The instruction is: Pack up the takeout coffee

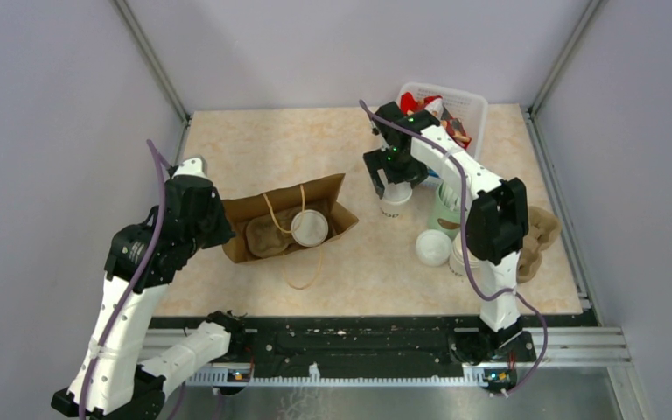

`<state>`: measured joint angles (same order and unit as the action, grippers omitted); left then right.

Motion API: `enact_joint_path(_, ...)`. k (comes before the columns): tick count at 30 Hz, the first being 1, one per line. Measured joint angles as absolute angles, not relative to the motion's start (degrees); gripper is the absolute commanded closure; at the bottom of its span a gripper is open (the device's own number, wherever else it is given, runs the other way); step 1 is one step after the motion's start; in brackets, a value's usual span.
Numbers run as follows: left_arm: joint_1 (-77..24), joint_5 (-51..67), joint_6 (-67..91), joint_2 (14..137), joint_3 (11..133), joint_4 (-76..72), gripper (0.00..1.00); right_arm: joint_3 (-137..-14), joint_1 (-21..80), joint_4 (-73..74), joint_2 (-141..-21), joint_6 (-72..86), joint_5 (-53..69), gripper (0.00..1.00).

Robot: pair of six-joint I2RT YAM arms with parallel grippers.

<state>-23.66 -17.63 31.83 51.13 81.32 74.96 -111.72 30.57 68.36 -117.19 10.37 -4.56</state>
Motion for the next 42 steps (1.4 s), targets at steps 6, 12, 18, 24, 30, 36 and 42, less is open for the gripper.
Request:
enact_joint_path(6, -23.7, -17.6, 31.8, 51.1, 81.3, 74.9, 1.00, -111.7, 30.6, 68.3, -117.2, 10.1, -4.6, 0.10)
enact_joint_path(12, -23.7, -17.6, 31.6, 51.1, 81.3, 74.9, 1.00, -111.7, 30.6, 68.3, -117.4, 9.9, -5.1, 0.09)
enact_joint_path(18, -23.7, -17.4, 31.4, 51.2, 81.3, 74.8, 1.00, -111.7, 30.6, 68.3, -117.4, 9.1, -5.7, 0.16)
enact_joint_path(24, -23.7, -17.4, 31.3, 51.2, 81.3, 74.6, 1.00, -111.7, 30.6, 68.2, -117.4, 9.0, -5.9, 0.14)
enact_joint_path(30, -23.7, -17.4, 31.1, 51.2, 81.3, 74.6, 1.00, -111.8, 30.6, 68.2, -117.4, 9.0, -5.9, 0.20)
enact_joint_path(36, -23.7, -17.2, 31.1, 51.2, 81.3, 74.5, 1.00, -111.9, 30.6, 68.2, -117.5, 9.0, -5.9, 0.19)
enact_joint_path(42, -23.7, -17.0, 31.1, 51.2, 81.3, 73.9, 1.00, -111.9, 30.6, 68.2, -117.5, 8.8, -5.9, 0.24)
